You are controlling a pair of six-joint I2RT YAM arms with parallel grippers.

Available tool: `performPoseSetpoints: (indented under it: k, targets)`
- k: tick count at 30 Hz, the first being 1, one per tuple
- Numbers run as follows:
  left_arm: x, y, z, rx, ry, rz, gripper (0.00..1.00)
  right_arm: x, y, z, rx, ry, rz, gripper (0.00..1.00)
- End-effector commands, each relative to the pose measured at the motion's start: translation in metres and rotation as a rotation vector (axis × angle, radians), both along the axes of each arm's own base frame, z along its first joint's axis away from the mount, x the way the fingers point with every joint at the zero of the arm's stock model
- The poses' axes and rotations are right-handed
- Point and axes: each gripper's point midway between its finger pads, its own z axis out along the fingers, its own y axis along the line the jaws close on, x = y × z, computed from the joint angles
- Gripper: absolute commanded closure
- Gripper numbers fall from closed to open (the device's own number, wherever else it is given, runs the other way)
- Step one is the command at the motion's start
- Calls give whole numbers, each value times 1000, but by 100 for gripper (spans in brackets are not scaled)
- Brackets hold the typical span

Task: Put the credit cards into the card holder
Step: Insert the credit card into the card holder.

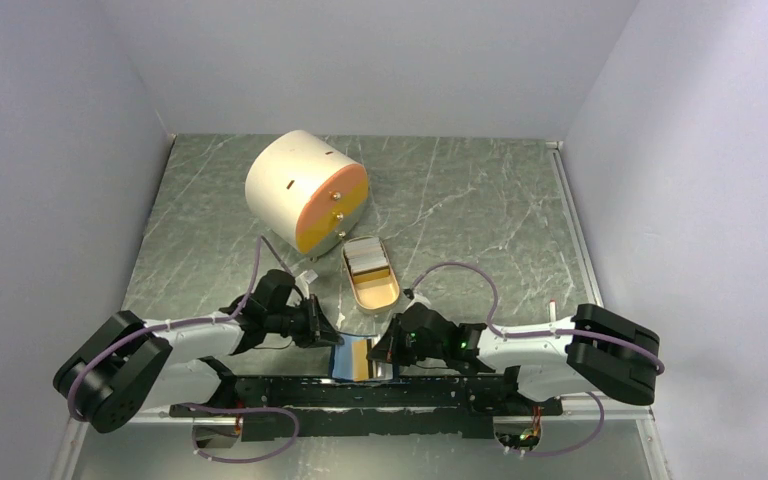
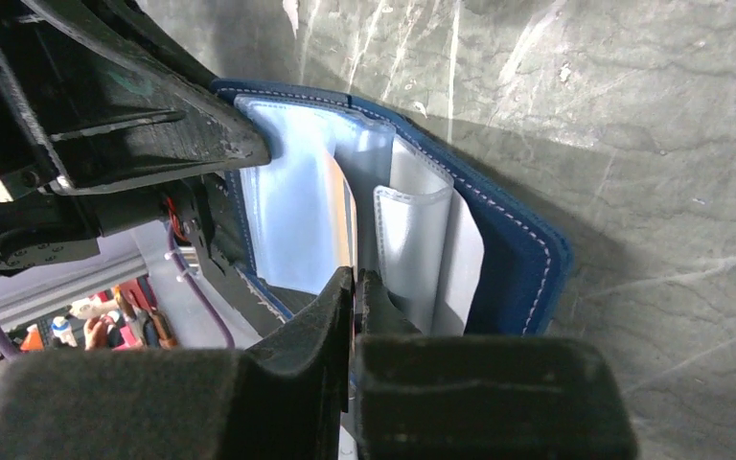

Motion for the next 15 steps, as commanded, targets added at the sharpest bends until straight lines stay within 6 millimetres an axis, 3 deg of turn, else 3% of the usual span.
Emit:
performPoseSetpoints:
  k: [1,15]
  targets:
    - [-10,-1,-3,-28,27,-17,91,7,-12,-15,-26,-23,-56,100]
    - [-11,-3,3,-89,37,22,91,12,-7,-4,54,-45,-98,100]
